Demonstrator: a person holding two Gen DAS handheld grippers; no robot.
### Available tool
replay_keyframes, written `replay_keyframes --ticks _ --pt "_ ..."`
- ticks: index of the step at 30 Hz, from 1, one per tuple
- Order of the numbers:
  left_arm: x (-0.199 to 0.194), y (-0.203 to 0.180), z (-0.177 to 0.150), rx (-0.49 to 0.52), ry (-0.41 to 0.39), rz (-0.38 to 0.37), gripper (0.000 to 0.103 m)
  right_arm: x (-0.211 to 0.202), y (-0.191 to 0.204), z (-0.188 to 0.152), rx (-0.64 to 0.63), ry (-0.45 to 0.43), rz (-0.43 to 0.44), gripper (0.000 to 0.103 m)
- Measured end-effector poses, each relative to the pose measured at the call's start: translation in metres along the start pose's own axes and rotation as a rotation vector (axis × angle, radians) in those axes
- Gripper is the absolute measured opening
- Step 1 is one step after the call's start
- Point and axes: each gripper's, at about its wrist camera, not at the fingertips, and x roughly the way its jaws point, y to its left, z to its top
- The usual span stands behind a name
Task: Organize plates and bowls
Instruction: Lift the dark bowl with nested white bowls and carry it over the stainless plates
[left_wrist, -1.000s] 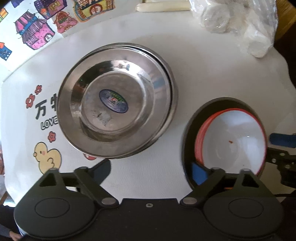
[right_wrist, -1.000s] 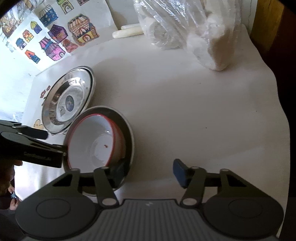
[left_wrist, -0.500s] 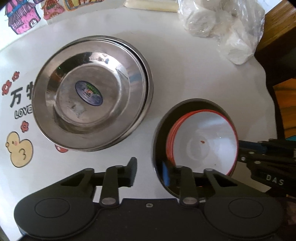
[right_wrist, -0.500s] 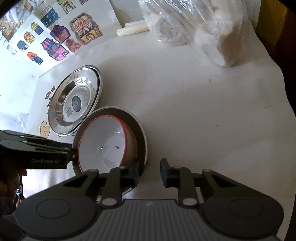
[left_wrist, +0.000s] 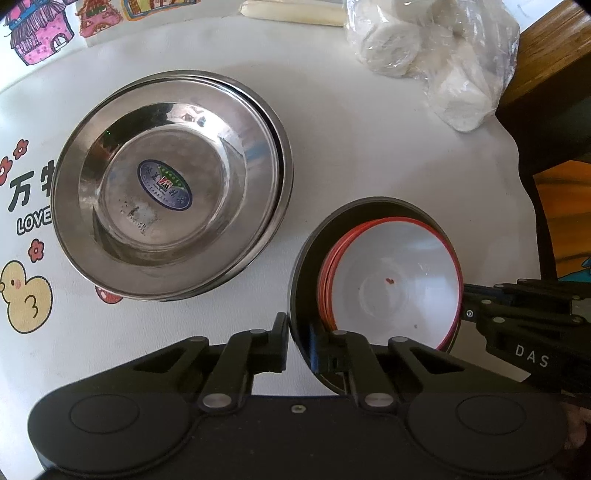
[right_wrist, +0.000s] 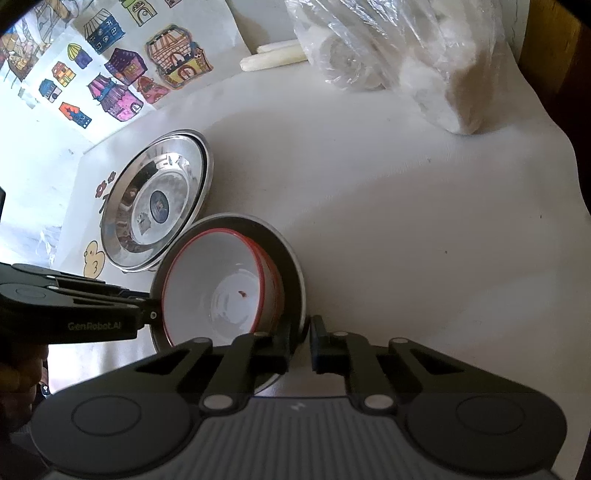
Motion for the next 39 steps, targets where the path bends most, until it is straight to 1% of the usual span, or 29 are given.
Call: replay_keyframes --ticks 8,21,33,39 --pt "0.000 0.001 0.000 0.013 0.001 -0.002 0.011 0.000 0.000 -0.002 0.004 -0.011 -0.007 0.011" --pt "-0.001 0.000 0.000 0.027 -0.004 -0.019 0.010 -0.002 0.002 -0.003 0.010 0.003 -0.011 0.011" --pt "-0.008 0.002 -0.001 0.035 -0.031 -0.029 0.009 -0.011 0.005 -0.006 0.011 -0.016 -0.001 0.011" --pt "-0.019 0.004 0.000 0.036 -0.054 -0.031 0.009 -0.020 0.006 -0.003 0.007 -0.046 0.003 0.011"
